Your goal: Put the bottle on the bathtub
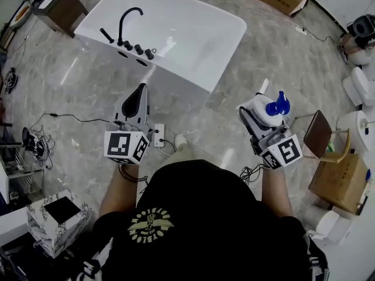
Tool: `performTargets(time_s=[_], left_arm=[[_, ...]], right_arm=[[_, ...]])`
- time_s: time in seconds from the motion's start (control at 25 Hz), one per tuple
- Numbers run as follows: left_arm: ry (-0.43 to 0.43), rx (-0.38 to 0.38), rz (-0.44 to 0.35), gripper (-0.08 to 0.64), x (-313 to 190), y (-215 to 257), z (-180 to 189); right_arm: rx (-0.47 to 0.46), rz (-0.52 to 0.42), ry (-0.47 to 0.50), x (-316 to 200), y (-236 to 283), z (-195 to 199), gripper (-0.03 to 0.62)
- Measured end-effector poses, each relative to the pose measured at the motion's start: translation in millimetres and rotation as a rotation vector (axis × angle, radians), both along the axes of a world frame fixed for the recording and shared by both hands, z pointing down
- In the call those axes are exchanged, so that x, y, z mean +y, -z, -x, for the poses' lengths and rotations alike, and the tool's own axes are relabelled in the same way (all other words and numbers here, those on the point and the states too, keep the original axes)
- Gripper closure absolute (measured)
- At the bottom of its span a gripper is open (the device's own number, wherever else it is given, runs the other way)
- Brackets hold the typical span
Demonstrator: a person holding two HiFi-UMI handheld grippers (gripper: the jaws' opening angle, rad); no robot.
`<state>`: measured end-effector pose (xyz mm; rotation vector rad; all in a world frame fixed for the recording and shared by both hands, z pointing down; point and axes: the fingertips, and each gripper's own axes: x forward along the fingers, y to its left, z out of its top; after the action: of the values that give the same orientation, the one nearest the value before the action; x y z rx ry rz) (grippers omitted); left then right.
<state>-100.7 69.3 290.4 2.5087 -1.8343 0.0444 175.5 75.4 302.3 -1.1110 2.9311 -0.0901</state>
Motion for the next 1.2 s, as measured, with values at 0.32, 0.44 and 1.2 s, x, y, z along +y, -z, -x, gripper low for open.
performTargets(time_s=[0.32, 0.44, 1.2], left_arm=[[-0.025, 0.0, 0.013, 0.552, -48, -5, 28], [-0.033, 0.003, 0.005, 0.552, -66, -3, 38], [-0.002, -0.007, 0.046, 0.551, -109, -31, 102]], right_arm=[[0.026, 0.016, -0.008, -46, -3, 30, 0.33], [0.028, 0.031, -0.012, -63, -3, 39, 0.33], [0.058, 0.055, 0.015, -119, -12, 111, 0.33]])
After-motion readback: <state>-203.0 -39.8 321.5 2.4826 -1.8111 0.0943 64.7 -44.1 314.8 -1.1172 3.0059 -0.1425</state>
